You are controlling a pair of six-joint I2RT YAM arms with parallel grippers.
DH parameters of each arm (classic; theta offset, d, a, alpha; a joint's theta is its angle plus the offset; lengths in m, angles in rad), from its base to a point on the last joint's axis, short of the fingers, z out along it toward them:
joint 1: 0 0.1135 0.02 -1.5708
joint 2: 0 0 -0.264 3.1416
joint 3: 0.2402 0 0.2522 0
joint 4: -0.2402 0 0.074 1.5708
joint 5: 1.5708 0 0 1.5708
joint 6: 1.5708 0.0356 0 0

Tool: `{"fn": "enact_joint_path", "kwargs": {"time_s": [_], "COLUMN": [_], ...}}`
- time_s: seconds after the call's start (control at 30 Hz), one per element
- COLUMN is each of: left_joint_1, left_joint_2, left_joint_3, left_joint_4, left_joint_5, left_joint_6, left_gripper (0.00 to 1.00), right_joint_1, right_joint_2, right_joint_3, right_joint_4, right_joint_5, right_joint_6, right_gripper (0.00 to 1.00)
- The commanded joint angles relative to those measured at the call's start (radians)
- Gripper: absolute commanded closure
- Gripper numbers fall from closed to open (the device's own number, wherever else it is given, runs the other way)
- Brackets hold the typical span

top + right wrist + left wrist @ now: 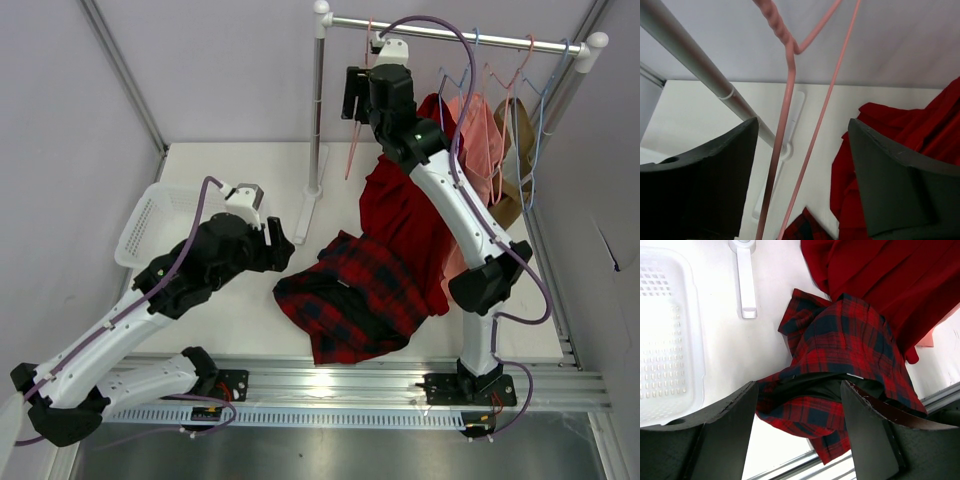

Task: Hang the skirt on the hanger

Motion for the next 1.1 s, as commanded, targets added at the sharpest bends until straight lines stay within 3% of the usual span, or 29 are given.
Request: {"fn": "enact_joint_path", "kwargs": {"time_s": [0.0,0.1,0.4,0.67,0.77,0.97,1.0,1.07], "left_joint_1": [-0.002,-0.002,0.001,0.004,0.006,0.006,0.006,0.007], "left_joint_2": [-0.014,-0.015,-0.011,0.004,0.005,0.007,0.004,0.002], "left_joint_3": [0.019,0.011,-0.023,-0.035,-0.038,-0.041,-0.044,-0.047], "left_joint_4": [0.001,0.008,0.034,0.050,0.054,0.054,0.053,0.054], "left_joint_5": [-0.019,-0.015,0.001,0.016,0.019,0.019,0.019,0.019], "left_joint_6": [0.019,0.016,0.008,0.008,0.006,0.003,0.002,0.000], "left_gripper": [0.28,0.28,0.28,0.27,0.27,0.28,0.28,0.28], "right_joint_1": [0.001,0.002,0.004,0.002,0.002,-0.002,-0.002,-0.002], "right_joint_2": [-0.024,-0.056,-0.099,-0.105,-0.104,-0.093,-0.094,-0.102], "right_joint_3": [0.035,-0.025,-0.082,-0.073,-0.068,-0.047,-0.034,-0.030], "right_joint_4": [-0.005,0.019,0.021,0.033,0.035,0.021,0.018,0.018], "right_joint_5": [0.063,0.065,0.092,0.103,0.096,0.076,0.068,0.059], "right_joint_6": [-0.037,-0.039,-0.069,-0.103,-0.111,-0.123,-0.123,-0.123], "right_gripper": [0.27,0.39,0.58,0.59,0.64,0.88,1.00,1.00]}}
